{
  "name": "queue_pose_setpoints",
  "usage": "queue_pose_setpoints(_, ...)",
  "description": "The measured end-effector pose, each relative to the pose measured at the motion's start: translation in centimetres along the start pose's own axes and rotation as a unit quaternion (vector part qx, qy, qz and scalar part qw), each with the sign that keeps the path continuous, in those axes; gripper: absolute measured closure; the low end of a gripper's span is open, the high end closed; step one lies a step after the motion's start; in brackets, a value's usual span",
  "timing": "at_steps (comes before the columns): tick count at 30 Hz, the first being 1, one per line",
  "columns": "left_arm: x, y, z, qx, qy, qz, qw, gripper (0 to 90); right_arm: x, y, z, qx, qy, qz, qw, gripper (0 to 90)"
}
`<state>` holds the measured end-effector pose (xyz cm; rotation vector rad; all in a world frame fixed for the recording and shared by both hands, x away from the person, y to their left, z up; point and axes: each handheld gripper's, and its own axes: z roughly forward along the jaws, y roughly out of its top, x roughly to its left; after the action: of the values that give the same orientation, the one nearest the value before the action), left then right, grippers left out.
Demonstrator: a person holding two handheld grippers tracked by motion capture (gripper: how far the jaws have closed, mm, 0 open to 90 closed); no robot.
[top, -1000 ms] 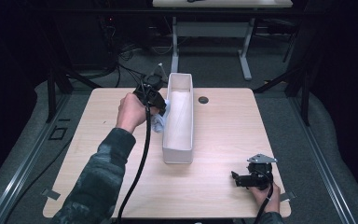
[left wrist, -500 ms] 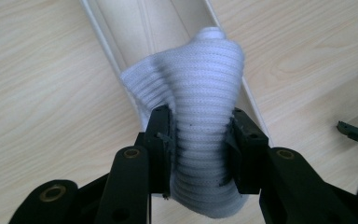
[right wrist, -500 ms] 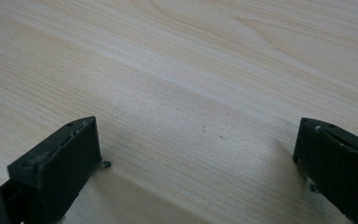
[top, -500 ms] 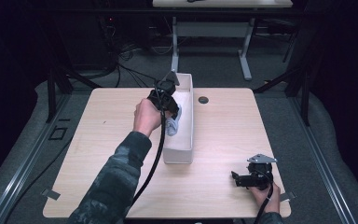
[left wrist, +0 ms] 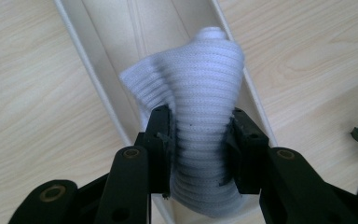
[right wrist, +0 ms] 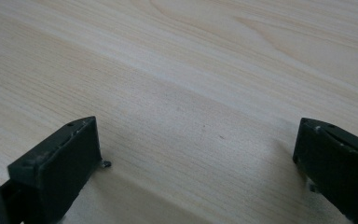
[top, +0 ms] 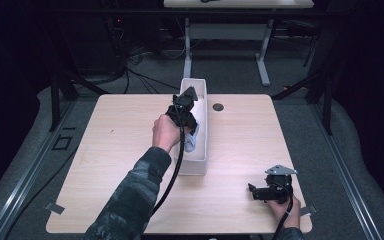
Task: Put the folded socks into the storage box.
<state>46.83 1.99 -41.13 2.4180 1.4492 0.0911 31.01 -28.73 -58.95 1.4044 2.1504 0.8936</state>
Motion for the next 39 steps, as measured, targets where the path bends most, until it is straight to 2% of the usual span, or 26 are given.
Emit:
queue_pose_setpoints(10,-0.4,-0.2,1.8,0.005,-0.011,-0.007,0.9999,64.5,0.0,0.0,0.0,0.002,0.000,-0.001,1.0000,0.0)
queue_pose_setpoints(19,-0.9,-0.7,3.9,0.019,-0.006,-0.008,0.9998,64.5,0.0,0.0,0.0,0.000,0.001,0.000,1.0000,0.0)
queue_pose_setpoints(26,-0.6,-1.3,5.4,0.031,-0.008,-0.013,0.9994,64.4,0.0,0.0,0.0,-0.002,0.001,0.001,1.0000,0.0)
queue_pose_setpoints(39,-0.3,-2.1,6.5,0.037,-0.005,-0.020,0.9991,63.6,0.0,0.0,0.0,-0.001,0.001,0.001,1.0000,0.1)
